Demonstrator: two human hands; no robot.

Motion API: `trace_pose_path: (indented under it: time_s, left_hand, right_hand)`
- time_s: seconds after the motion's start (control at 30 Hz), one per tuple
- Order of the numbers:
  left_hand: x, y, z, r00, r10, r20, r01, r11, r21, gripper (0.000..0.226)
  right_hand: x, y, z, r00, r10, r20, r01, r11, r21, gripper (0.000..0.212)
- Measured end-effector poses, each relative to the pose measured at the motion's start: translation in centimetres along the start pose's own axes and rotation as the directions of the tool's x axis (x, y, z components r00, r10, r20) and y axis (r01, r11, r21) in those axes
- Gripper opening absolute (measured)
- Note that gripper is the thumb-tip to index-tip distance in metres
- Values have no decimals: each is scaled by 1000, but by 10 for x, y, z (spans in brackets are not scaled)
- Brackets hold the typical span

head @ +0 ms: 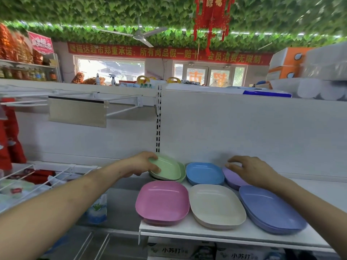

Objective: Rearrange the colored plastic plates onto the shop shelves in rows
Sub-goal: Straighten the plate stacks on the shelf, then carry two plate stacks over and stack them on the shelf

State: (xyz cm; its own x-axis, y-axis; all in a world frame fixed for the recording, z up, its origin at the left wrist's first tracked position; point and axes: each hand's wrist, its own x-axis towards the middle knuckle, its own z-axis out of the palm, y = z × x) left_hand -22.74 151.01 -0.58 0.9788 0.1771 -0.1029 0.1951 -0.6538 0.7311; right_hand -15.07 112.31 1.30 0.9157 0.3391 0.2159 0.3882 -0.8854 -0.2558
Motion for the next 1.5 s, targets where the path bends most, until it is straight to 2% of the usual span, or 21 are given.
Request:
trace_pose_path:
  time_s: [0.27,0.53,0.63,0.77,0.87,0.93,1.03,1.23,1.33,1.5]
  left_hand:
    - [19,-9,14,994,5,107,-13,997,71,53]
    - [22,-11,18,990,95,101,-109,983,147,53]
    - [23,-11,17,991,133,16,-133,967,219,62]
    - [20,6,19,972,182,-149,-126,937,324,54]
    - [14,33,28,933,280,-223,-176,902,395,47]
    - [7,57,42,904,362,-226,-235,864,445,38]
    - [-2,99,78,869,459,-183,-317,801,507,31]
    - [-13,193,176,832,550,-66,-434,722,539,31]
    - [-20,248,235,787,616,-26,-488,648,584,32]
    - [-36,328,332,713,699,52,-606,577,547,28]
  right_hand:
    - [-34,24,-4,994,101,-31,-99,994,38,40]
    - [-58,24,-3,984,168,-61,-160,980,115,34]
    - [-64,26,-3,982,169,-83,-157,979,131,34]
    - [-69,34,-7,983,160,-89,-146,978,151,35]
    - [-73,46,-16,986,140,-92,-126,982,144,36]
    - [-80,58,-26,986,137,-95,-123,983,138,37]
    - [-97,85,-44,985,135,-111,-119,982,144,39]
    - [-146,183,-84,969,202,-143,-192,978,80,39]
    - [-177,240,-106,951,266,-159,-255,963,87,38]
    - [-232,326,-135,922,348,-167,-338,937,89,31]
